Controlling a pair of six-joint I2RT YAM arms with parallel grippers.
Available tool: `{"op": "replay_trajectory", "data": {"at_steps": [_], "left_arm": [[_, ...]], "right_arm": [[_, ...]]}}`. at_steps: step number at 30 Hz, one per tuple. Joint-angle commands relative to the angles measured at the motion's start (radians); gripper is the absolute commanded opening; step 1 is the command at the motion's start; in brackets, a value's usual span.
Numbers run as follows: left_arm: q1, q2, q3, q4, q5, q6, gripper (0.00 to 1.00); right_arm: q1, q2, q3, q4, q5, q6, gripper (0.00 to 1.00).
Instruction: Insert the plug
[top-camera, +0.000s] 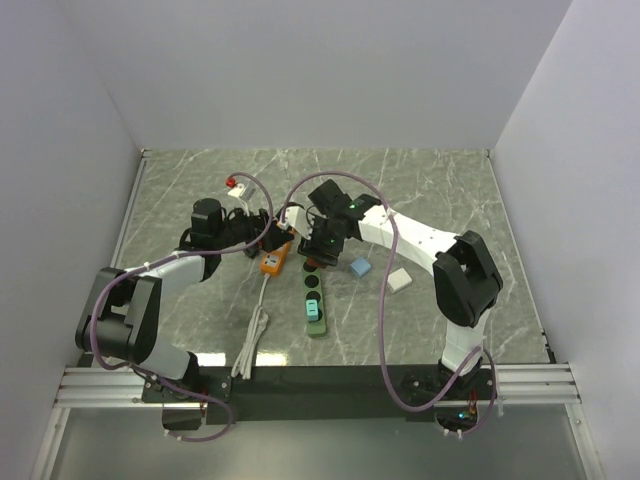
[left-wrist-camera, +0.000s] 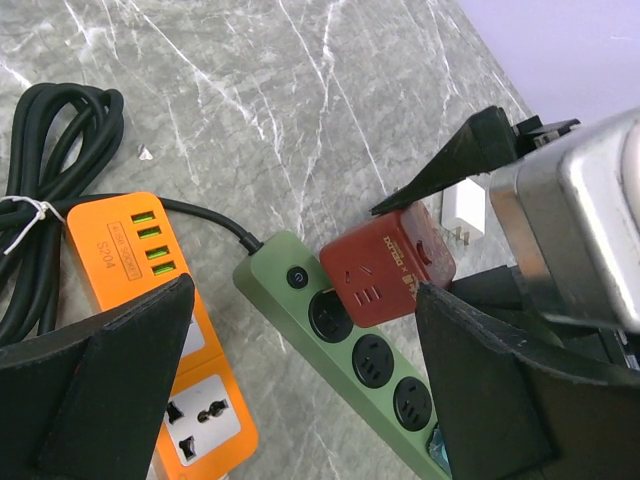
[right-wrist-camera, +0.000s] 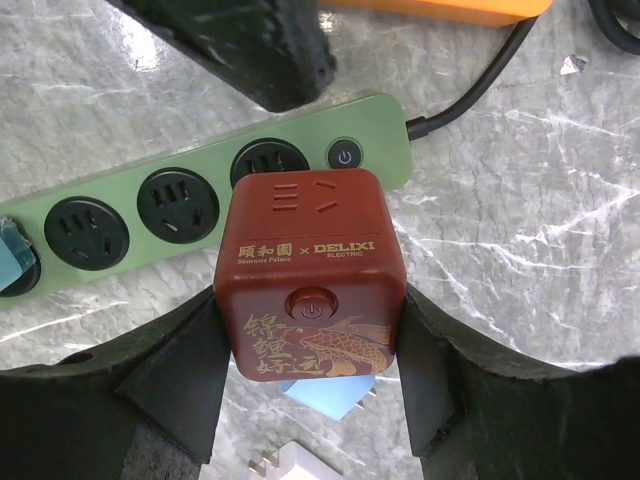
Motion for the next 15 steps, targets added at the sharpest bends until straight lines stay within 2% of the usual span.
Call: {"op": "replay_trajectory", "data": {"at_steps": [1,15], "left_arm": [[0.003,-0.003,0.037,0.037,0.029,0.002,0.98],[0.003,0.002,0.038,0.037,0.039,0.004,0.98]], "right_arm": [[0.032,-0.041,0.012,0.006,0.008,-0.012,0.00],[0.077,-0.021,0.037,-0.028,0.023,-0.015,0.00]]}}
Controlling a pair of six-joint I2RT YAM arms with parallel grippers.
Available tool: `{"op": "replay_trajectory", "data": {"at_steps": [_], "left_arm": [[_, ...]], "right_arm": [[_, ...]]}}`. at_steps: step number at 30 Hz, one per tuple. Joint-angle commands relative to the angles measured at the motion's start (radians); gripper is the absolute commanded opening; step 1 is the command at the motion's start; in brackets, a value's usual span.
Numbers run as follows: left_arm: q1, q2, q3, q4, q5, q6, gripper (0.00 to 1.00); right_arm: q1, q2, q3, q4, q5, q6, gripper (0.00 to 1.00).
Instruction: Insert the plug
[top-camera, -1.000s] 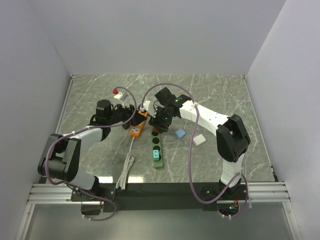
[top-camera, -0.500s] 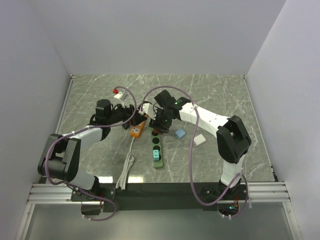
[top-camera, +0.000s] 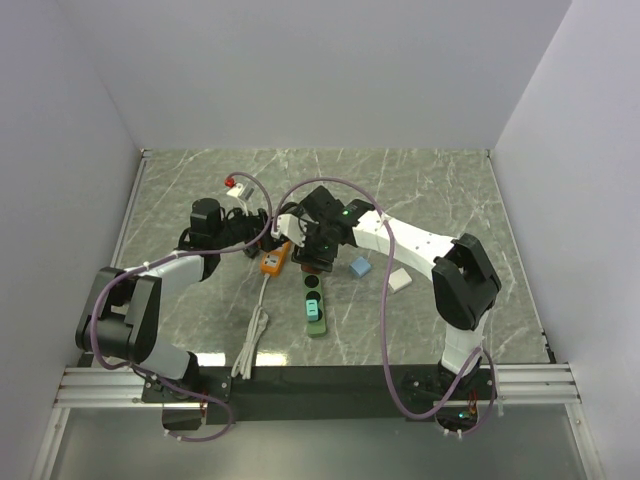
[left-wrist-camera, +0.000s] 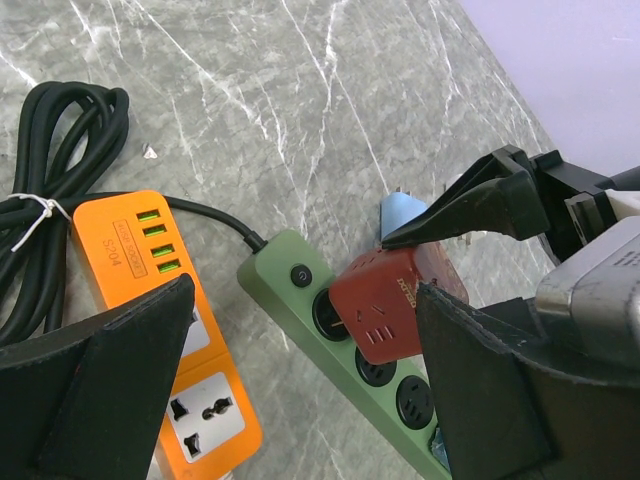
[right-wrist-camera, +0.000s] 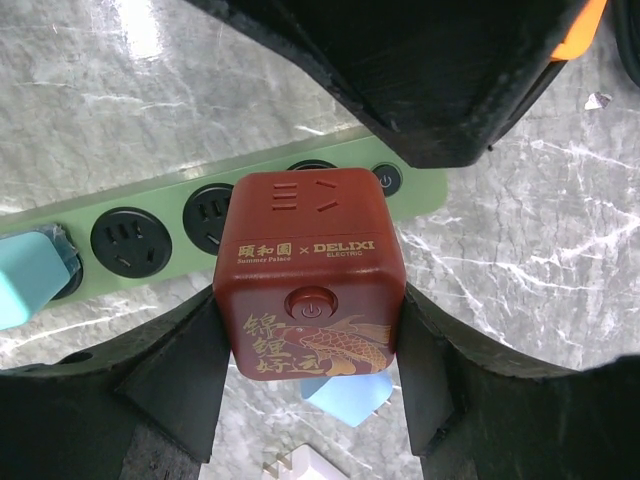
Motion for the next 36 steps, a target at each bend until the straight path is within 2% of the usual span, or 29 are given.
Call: {"op": "replay_trajectory", "data": {"at_steps": [1,24,36], "left_arm": [[-0.005,0.001,0.038,0.040,0.032,0.004,0.98],[-0.005,0.001,0.036,0.051,0.050,0.004,0.97],[-0.005,-0.001,0.035,0.053,0.057,0.005,0.97]], "right_arm": [[0.013,-0.011,0.038,-0.026,0.007,-0.013,0.00],[0.018,0.006,0.043,-0.038,0.010,-0.026,0.00],[0.032,0.069,0.089,-0.056,0.037,-0.035,0.00]]}}
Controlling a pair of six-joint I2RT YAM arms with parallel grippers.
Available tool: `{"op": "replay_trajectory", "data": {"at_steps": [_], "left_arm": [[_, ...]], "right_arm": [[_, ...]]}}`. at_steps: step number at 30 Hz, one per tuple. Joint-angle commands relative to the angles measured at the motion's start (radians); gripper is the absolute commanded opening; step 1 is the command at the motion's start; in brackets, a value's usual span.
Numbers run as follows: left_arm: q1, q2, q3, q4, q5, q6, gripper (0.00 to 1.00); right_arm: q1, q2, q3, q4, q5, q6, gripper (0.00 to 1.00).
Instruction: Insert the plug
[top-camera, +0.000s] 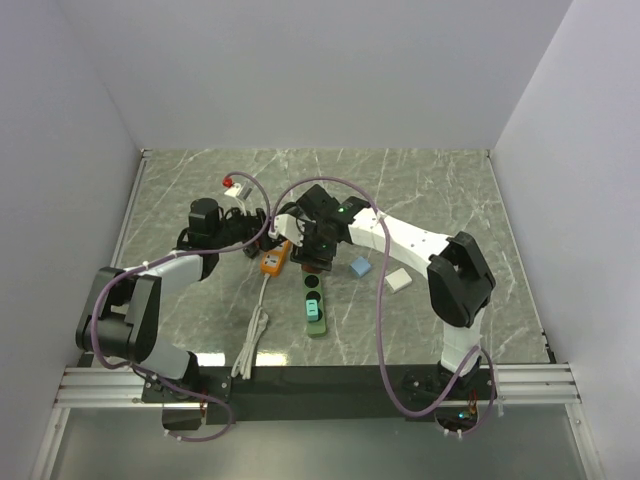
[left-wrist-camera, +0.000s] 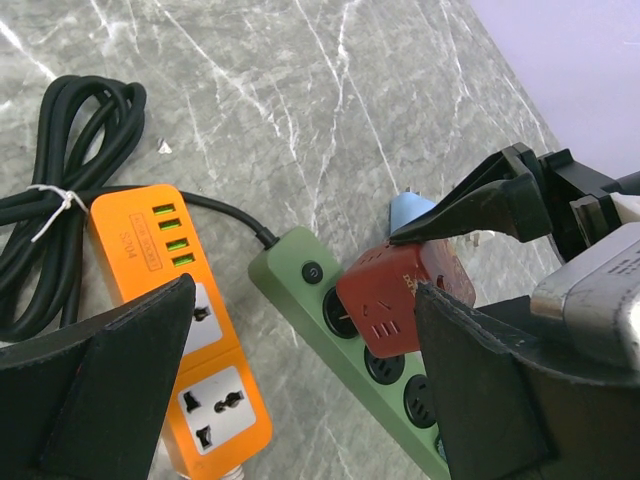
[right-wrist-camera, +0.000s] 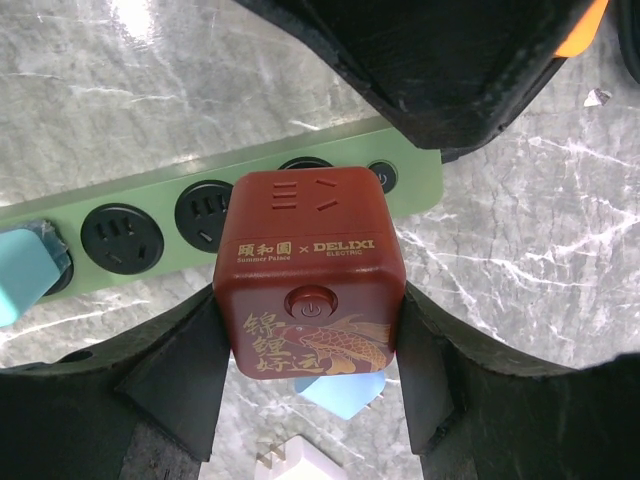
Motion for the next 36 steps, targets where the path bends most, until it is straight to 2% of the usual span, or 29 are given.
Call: {"op": "replay_trajectory", "data": {"at_steps": [1,28,36], "left_arm": [[-0.015,-0.002,0.035,0.059,0.061,0.005,0.97],[-0.015,-0.001,0.038,0.058,0.078,0.010,0.97],[-0.015,-0.004,0.035,0.061,0.081,0.009,0.97]], "right_arm": [[0.026,0.035,0.036,0.000,0.014,-0.021,0.00],[0.060,0.114,0.102,-0.042,0.096,-0.041,0.00],[0.086,0.128,0.100,-0.036,0.073,-0.044,0.00]]}}
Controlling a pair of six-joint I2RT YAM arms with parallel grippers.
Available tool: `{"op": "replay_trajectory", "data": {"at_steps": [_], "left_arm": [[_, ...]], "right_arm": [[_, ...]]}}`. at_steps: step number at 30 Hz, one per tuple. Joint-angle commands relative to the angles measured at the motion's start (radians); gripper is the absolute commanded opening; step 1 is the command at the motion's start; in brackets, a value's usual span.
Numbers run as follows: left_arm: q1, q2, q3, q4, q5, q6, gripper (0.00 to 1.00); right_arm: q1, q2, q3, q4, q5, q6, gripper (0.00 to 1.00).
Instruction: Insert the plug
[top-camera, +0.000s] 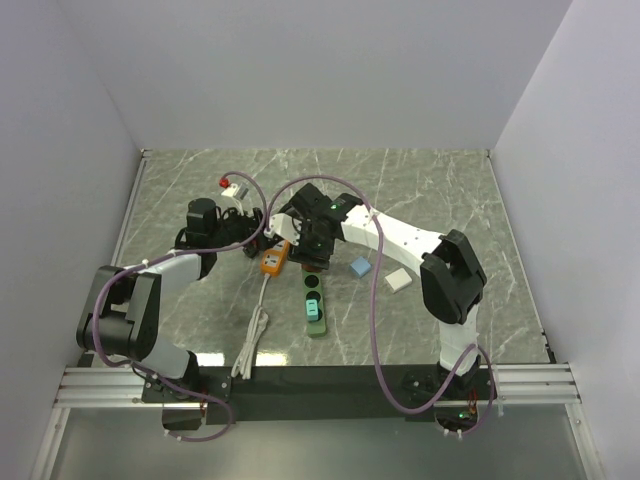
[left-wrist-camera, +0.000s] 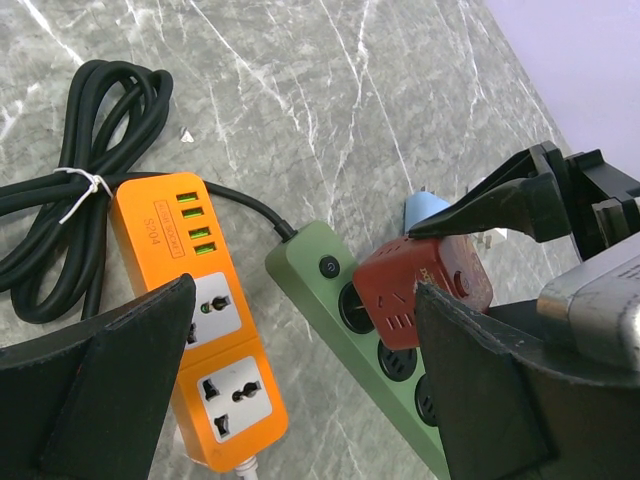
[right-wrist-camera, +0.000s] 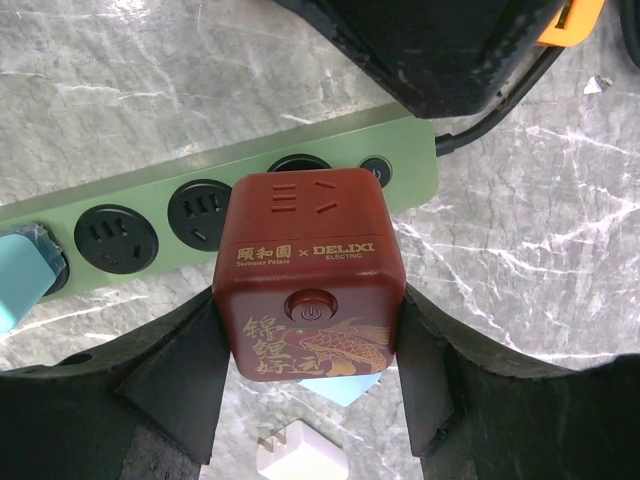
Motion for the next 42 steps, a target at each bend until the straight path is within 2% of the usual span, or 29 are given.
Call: {"op": "replay_trajectory", "data": {"at_steps": [1,20,30,34,42], "left_arm": [[-0.038,-0.013,0.036,0.078,0.087,0.008,0.97],[-0.038,0.007,0.047,0.073,0.098,0.005,0.95],[-0.038,0.011,0.047,0.073,0.104,0.005,0.95],[-0.038,0.005,0.042,0.084,0.104,0.000,0.93],[-0.044,-0.059,0.000,0.137,0.069,-0.035,0.91]], "right_arm": [[0.069,0.070,0.011,0.040,0.013,-0.060,0.00],[0.091,0.007,-0.029,0.052,-0.073,-0.057,0.00],[0.094,0.005,-0.072,0.049,-0.041,-0.041,0.00],[0.077,-0.047,-0.104,0.124,-0.025,-0.008,0.00],[0.017,-0.235,-0.213,0.519,0.110,0.217,0.00]]}}
